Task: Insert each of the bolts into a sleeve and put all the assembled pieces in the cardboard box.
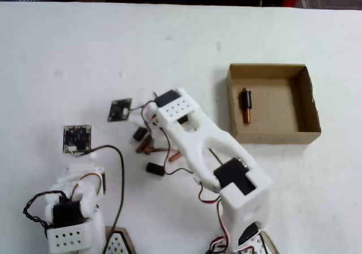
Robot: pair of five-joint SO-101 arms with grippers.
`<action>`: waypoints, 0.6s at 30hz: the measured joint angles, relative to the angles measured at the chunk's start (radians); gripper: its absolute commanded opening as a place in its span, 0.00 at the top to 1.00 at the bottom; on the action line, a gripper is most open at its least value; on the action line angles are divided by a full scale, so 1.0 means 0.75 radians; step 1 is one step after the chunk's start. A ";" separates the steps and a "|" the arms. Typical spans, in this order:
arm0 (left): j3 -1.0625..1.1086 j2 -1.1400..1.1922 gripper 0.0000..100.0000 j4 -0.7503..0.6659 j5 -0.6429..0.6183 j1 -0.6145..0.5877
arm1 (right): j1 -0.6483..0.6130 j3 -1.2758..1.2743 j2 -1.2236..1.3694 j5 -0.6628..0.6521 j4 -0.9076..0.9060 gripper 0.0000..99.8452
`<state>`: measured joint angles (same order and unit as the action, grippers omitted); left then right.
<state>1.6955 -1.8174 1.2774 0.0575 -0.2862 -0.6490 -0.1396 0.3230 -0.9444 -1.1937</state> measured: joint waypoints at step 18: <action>0.000 0.000 0.98 0.000 0.000 0.000 | 0.035 0.004 0.037 0.004 0.047 0.98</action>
<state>1.6955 -1.8174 1.2774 0.0575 -0.2862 -0.6229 -0.1366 0.3506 -0.9413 -1.1584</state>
